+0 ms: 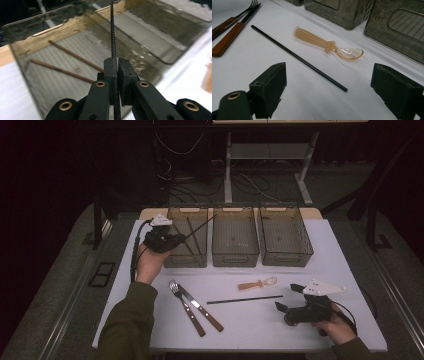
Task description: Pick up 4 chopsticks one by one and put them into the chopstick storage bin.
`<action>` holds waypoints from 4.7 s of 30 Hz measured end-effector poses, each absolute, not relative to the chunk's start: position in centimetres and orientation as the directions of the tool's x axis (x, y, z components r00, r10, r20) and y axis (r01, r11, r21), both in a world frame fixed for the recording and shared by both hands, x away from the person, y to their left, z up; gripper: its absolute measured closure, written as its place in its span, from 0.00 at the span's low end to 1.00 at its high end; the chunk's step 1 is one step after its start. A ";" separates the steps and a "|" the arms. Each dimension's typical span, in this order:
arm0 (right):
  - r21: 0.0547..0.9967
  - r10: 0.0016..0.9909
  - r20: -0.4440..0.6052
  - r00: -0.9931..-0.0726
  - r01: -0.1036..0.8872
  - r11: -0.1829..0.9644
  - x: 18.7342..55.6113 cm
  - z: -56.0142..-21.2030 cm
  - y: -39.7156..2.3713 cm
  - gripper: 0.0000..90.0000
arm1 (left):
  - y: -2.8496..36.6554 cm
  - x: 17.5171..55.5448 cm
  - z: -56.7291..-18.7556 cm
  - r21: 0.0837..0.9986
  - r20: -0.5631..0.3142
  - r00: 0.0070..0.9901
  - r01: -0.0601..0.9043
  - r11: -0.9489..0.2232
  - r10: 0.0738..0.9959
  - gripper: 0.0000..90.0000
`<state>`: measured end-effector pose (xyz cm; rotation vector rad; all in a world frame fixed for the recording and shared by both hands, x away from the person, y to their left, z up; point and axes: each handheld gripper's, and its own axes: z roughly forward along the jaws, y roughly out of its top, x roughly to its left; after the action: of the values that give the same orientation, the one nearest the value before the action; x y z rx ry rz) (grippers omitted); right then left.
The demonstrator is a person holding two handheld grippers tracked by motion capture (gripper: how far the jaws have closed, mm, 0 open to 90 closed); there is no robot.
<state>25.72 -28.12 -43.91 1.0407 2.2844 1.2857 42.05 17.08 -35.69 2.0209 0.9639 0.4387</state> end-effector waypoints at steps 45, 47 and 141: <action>0.837 0.716 0.058 -0.695 0.425 0.344 25.6 -43.7 -28.1 0.15 | 16.9 43.3 -36.9 0.779 -0.067 0.688 0.489 -0.393 0.722 0.43; 0.837 0.715 0.057 -0.696 0.424 0.346 25.6 -43.7 -28.1 0.15 | 16.8 42.5 -36.9 0.787 -0.057 0.710 0.464 -0.406 0.702 0.40; 0.845 0.723 0.064 -0.688 0.423 0.327 25.0 -44.0 -28.9 0.15 | 3.0 32.9 -45.0 0.716 -0.019 0.984 0.139 -0.685 0.179 0.95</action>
<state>25.04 -28.89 -43.99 1.0233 2.2734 1.2980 32.94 3.03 -45.02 2.3343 0.2206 0.0662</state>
